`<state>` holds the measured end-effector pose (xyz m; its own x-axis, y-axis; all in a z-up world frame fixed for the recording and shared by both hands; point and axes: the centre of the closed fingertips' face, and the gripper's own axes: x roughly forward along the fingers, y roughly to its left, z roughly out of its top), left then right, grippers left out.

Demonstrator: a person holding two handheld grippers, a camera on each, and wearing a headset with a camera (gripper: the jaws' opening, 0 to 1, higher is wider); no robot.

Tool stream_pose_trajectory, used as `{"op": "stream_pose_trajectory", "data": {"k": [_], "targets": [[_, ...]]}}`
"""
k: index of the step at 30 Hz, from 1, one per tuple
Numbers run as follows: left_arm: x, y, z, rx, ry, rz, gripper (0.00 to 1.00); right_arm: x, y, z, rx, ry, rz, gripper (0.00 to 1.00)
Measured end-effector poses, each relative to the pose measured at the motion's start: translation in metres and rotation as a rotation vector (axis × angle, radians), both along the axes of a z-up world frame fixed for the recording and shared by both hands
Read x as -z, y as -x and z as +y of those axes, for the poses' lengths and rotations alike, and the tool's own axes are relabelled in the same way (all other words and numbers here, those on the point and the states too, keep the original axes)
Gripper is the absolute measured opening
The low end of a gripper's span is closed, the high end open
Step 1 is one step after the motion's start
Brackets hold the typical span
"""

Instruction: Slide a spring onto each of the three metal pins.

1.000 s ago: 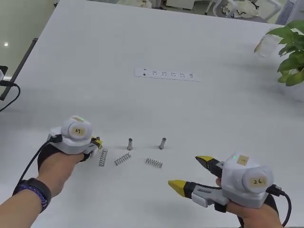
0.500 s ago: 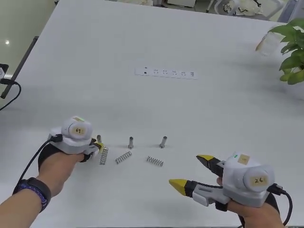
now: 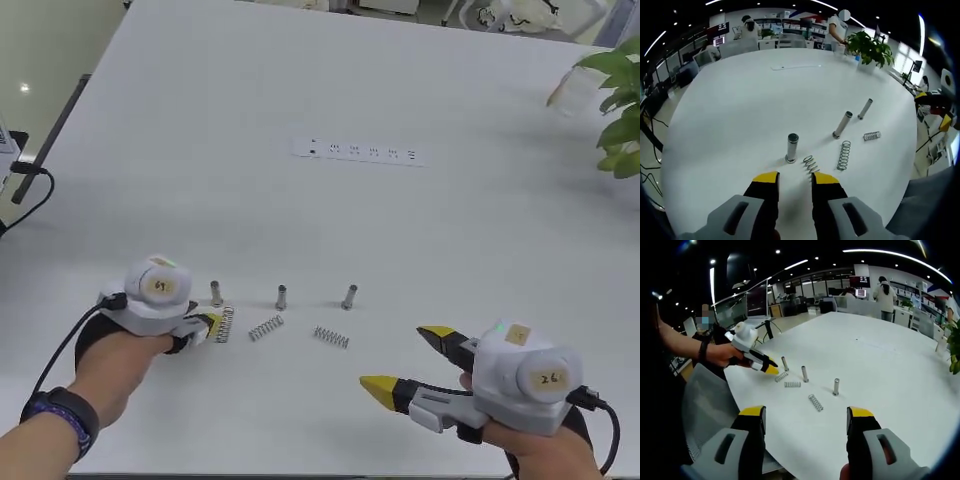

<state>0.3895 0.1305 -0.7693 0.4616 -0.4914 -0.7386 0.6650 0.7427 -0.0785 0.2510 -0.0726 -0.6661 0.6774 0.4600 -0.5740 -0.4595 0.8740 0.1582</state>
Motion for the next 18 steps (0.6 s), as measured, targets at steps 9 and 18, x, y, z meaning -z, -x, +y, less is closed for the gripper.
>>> {"op": "stream_pose_trajectory", "data": {"k": [9, 18], "targets": [[-0.001, 0.010, 0.017, -0.021, 0.011, -0.001, 0.23, 0.000, 0.002, 0.003, -0.005, 0.001, 0.000, 0.64], [-0.007, 0.017, 0.027, -0.019, 0.030, -0.021, 0.28, 0.000, 0.001, 0.005, -0.012, 0.002, -0.001, 0.64]]}}
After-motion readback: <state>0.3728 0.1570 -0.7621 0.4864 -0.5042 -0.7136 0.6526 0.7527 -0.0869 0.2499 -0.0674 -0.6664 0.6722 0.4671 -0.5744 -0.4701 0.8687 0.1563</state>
